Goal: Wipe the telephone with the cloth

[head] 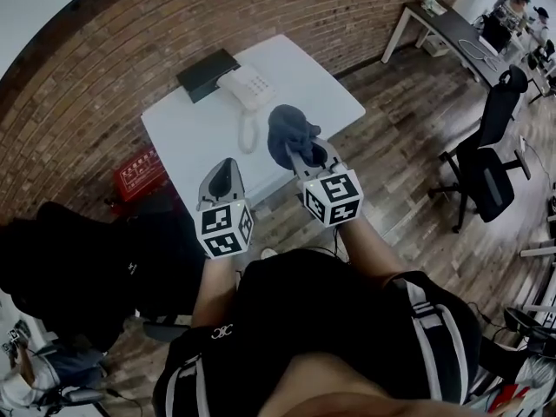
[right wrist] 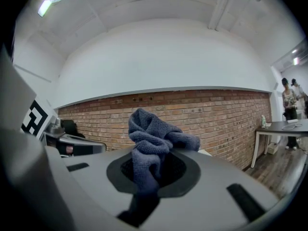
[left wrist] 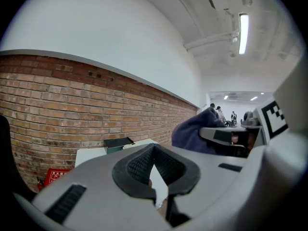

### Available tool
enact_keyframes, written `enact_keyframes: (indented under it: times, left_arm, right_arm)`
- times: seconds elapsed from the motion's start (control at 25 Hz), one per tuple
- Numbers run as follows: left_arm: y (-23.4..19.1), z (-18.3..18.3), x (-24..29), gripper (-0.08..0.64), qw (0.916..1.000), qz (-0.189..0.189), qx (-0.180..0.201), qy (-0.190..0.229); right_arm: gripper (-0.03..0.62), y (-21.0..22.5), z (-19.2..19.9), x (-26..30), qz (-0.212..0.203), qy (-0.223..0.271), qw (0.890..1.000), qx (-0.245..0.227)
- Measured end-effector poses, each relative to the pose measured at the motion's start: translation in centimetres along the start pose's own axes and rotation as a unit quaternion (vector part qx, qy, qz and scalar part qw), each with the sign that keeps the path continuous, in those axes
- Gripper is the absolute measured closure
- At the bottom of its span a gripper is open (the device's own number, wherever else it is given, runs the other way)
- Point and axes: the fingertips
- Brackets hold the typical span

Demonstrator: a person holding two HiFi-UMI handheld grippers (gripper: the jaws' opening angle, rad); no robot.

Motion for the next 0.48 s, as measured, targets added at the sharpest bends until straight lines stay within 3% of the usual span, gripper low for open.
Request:
enact_keyframes:
  times: [0.24,0.48]
  left_arm:
    - [-3.8,0.0,2.4,0.563,0.9998,0.013,-0.013,-0.010]
    - [-4.7,0.6,4.6,0.563,0.9994,0.017,-0.016,-0.026]
  right_arm:
    - [0.569,-0.4,0.5,3.5,0.021,-0.014,1.000,0.006]
    - [0.569,0.5,1.8,5.6,0.022,-0.030,0.999,0.010]
Point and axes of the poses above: the fingertips, and each gripper's own axes: x forward along the fingers, y to its right, z out of its underside, and after that the axes turned 9 degrees about -x, right-handed
